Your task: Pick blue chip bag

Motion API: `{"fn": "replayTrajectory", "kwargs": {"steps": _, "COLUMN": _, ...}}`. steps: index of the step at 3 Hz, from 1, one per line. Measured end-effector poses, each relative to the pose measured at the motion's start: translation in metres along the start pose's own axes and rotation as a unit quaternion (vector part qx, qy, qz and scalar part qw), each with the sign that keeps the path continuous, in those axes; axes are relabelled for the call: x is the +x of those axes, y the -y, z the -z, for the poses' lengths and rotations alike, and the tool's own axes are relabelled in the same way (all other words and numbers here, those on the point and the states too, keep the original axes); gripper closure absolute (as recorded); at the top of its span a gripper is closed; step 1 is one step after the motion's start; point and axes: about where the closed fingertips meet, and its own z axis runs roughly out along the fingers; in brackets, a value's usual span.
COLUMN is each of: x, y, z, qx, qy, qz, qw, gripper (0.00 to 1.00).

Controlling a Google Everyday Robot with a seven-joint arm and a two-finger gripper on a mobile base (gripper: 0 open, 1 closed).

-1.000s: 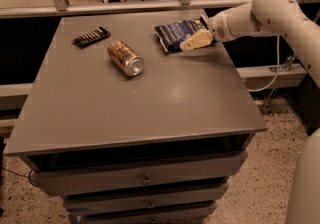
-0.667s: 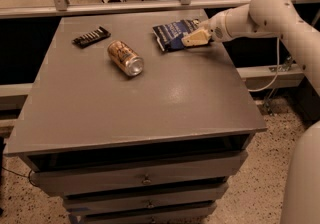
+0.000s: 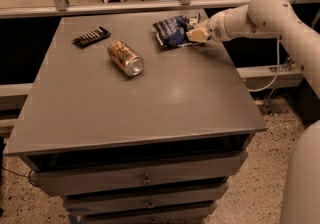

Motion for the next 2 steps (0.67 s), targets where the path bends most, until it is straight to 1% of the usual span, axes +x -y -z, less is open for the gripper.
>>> {"fn": "replayTrajectory", "kwargs": {"steps": 1, "x": -0.013, "y": 0.000, "z": 0.021, "qx": 0.016, "qy": 0.019, "qz": -0.002, "qw": 0.9997, "gripper": 1.00}}
{"fn": "replayTrajectory", "kwargs": {"steps": 2, "x": -0.033, "y": -0.002, "z": 0.067, "qx": 0.045, "qy": 0.058, "qz": -0.008, "qw": 0.9973, "gripper": 1.00}}
